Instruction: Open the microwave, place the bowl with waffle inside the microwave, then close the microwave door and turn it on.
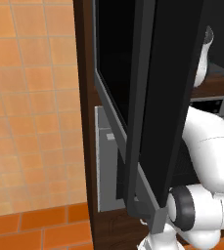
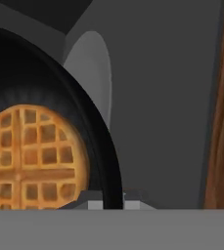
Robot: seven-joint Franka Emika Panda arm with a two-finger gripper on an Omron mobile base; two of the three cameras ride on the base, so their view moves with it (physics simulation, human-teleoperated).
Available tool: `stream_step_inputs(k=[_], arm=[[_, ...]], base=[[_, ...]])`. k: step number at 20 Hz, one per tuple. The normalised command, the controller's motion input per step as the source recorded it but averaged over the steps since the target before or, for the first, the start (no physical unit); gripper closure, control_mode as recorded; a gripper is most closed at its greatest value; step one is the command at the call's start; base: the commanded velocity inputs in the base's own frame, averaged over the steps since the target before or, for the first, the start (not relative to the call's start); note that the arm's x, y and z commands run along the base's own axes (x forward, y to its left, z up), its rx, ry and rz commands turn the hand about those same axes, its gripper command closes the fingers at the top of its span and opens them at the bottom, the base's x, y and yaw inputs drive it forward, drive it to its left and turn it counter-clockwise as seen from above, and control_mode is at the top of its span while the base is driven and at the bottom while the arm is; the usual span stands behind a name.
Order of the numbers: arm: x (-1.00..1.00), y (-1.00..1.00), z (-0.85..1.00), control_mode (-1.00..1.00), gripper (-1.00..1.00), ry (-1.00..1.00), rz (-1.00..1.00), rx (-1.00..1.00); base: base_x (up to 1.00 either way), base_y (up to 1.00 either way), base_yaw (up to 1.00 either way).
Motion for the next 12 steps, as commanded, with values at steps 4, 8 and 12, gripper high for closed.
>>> stream_step_inputs(k=[4, 8, 12], arm=[[0.97, -0.34, 0.00, -1.00, 1.00, 0.01, 0.00, 0.00], [0.87, -0.40, -0.01, -1.00, 1.00, 0.05, 0.00, 0.00], [0.75, -0.32, -0.14, -1.00, 1.00, 0.07, 0.00, 0.00]], base=[[0.00, 0.00, 0.00], [0.00, 0.00, 0.00], [0.00, 0.00, 0.00]])
